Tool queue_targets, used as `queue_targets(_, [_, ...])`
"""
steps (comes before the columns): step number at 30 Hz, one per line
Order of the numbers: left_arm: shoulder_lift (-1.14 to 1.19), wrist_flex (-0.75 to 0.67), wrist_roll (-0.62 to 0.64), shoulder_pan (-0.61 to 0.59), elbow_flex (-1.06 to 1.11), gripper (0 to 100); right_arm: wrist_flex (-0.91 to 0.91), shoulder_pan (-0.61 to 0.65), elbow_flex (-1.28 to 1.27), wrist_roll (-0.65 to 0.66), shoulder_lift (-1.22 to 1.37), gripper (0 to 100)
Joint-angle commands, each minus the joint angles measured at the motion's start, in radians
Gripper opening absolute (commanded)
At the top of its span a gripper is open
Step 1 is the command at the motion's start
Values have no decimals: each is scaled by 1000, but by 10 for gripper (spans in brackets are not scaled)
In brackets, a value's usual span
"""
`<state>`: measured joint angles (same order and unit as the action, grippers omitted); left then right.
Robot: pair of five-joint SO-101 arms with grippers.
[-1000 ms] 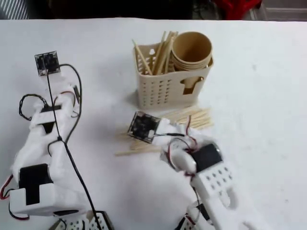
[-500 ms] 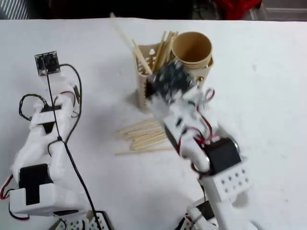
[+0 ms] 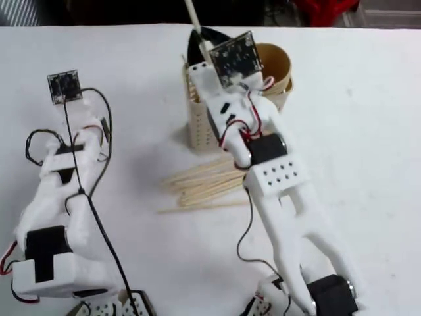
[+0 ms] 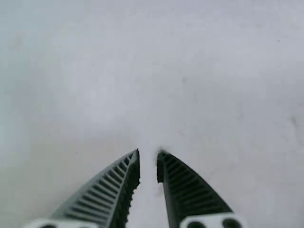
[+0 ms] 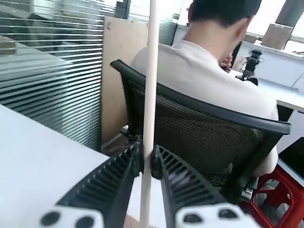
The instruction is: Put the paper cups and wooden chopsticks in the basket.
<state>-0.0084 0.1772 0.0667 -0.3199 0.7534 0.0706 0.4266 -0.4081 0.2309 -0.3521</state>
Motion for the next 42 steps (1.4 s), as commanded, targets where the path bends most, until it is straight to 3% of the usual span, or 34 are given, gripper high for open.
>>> queue_targets(1, [-7,-3,5,12,-49,85,-127,-16,-64,-6,-2,17])
queue_targets(6, [-7,-3,5,12,-49,85,-239,-15,-215,-3,1,17])
queue_targets(11, [-7,-3,5,12,-49,85,-242,-18,-284,3,-4,26])
queue_targets(17, [-7,-3,5,12,-49,85,-148,-15,-279,3,-19,157])
queue_targets(23, [-7,-3,5,12,-49,85,127,-22,-285,-3,-186,114])
queue_targets(28, [-7,-5,3,12,-49,85,588,-22,-285,12,-449,68])
queue_targets(31, [-7,-5,3,10,-49,85,880,22,-296,210,-572,101])
queue_targets(35, [-7,-5,3,10,-49,85,1124,102,-362,431,-638,169])
queue_targets(39, [-7,-5,3,10,-49,85,1173,101,-457,605,-634,181])
queue_targets(42, [-7,-5,3,10,-49,85,1098,101,-568,649,-596,152])
